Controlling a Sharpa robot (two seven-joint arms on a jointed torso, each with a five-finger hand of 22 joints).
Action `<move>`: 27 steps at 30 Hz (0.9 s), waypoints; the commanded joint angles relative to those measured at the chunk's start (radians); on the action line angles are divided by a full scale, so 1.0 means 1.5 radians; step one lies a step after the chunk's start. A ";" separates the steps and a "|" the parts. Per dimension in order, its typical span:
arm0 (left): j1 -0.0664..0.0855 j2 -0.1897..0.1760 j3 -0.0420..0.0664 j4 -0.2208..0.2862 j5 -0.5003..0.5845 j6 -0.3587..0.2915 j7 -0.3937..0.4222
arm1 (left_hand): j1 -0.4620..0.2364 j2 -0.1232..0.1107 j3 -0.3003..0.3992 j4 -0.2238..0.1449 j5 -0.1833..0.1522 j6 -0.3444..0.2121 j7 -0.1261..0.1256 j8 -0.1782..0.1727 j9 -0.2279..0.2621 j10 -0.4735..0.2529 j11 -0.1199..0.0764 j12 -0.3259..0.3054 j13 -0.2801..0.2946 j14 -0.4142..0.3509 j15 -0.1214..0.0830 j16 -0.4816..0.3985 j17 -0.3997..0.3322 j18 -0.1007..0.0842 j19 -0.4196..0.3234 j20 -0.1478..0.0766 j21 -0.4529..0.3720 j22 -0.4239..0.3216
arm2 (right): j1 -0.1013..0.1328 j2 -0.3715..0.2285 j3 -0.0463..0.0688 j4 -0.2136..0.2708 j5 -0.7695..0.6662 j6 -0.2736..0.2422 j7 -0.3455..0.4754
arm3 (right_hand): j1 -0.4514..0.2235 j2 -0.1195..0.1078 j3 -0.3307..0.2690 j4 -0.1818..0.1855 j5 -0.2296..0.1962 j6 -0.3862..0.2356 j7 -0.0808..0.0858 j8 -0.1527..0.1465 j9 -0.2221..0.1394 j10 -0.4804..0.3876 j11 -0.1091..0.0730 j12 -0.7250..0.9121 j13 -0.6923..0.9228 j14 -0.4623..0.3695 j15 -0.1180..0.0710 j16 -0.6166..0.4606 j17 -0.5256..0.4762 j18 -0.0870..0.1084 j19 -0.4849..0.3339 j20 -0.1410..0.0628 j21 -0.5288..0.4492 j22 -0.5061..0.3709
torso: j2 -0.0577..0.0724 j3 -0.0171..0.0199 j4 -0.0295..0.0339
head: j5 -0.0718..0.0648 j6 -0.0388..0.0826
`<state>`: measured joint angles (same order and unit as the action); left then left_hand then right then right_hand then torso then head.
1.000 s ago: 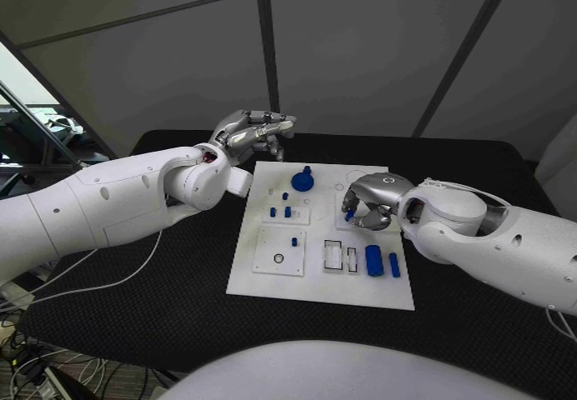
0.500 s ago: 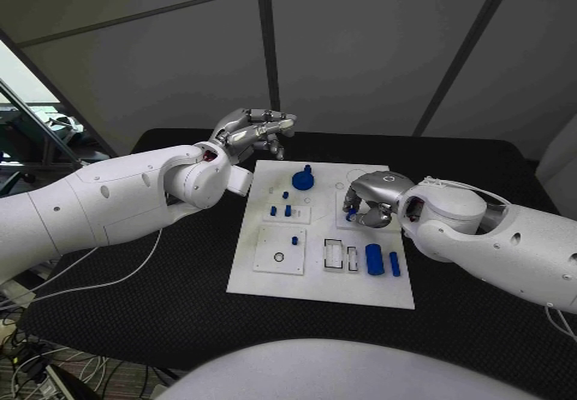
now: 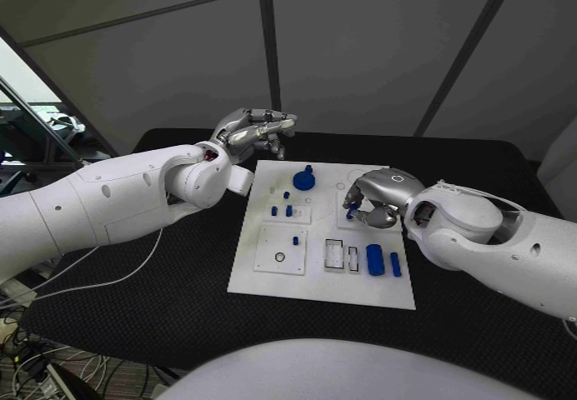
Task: Assemble the parts on the task board
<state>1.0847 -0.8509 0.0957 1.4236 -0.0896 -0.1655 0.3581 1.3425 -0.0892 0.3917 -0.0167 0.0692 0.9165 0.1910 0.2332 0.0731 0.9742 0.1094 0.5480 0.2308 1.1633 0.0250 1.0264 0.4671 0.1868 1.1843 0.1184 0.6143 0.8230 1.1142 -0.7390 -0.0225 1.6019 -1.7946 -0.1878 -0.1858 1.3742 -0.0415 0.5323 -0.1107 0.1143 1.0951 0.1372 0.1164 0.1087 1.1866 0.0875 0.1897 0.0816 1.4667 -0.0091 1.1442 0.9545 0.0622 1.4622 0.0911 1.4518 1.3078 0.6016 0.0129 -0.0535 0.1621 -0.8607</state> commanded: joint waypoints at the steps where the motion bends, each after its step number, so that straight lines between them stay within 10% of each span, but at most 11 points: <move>1: 0.001 0.004 0.001 0.001 0.002 0.005 0.005 | 0.002 0.002 -0.002 0.000 0.002 -0.003 -0.001 0.005 0.001 -0.005 -0.001 0.004 0.000 -0.004 0.001 0.004 -0.001 -0.003 0.001 0.003 -0.003 -0.001 | 0.002 -0.014 0.002 0.029 -0.006 -0.039 -0.005 | 0.015 0.007 0.006 0.000 0.005 0.004 0.003 0.003 -0.001 0.018 -0.013 -0.003 0.001 0.009 -0.005 0.003 0.001 -0.014 0.005 -0.001 0.003 0.066 | -0.001 -0.0008 -0.0013 | 0.002 0.000; 17: 0.001 0.005 0.001 -0.001 0.002 0.004 0.006 | 0.002 0.001 -0.003 0.001 0.002 -0.004 -0.001 0.005 0.000 -0.006 -0.001 0.004 0.000 -0.004 0.001 0.004 -0.001 -0.003 0.001 0.003 -0.003 -0.001 | 0.002 0.034 0.019 0.107 0.034 -0.059 0.019 | 0.012 0.002 0.012 -0.005 0.012 0.002 0.008 0.000 -0.001 0.017 -0.010 -0.010 0.001 0.008 -0.003 0.005 0.001 -0.014 0.005 0.000 0.004 0.068 | 0.001 -0.0012 0.0018 | 0.017 -0.001; 27: 0.002 0.012 0.001 -0.003 0.002 0.004 0.006 | 0.002 0.001 -0.003 0.001 0.002 -0.004 -0.001 0.005 0.000 -0.006 -0.001 0.004 -0.001 -0.004 0.001 0.004 -0.001 -0.003 0.001 0.003 -0.003 -0.001 | -0.012 0.114 -0.005 0.059 0.042 -0.033 0.044 | 0.012 -0.001 0.014 -0.009 0.014 -0.001 0.010 -0.002 -0.001 0.015 -0.008 -0.014 0.001 0.008 -0.001 0.006 0.001 -0.014 0.005 0.001 0.004 0.068 | 0.002 -0.0009 0.0006 | 0.036 -0.007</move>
<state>1.0850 -0.8354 0.0957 1.4186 -0.0895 -0.1657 0.3583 1.3425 -0.0893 0.3917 -0.0166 0.0692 0.9165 0.1910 0.2379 0.0728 0.9707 0.1059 0.5480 0.2307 1.1633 0.0250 1.0264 0.4674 0.1866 1.1843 0.1184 0.6144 0.8221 1.0974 -0.5748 -0.0279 1.6979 -1.7457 -0.2501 -0.1539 1.3784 -0.0457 0.5500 -0.1229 0.1322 1.0941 0.1444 0.1160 0.1080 1.1902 0.0911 0.1720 0.0819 1.4667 -0.0090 1.1480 0.9562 0.0459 1.4621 0.0911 1.4519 1.3076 0.6032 0.0110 -0.0515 0.2130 -0.8691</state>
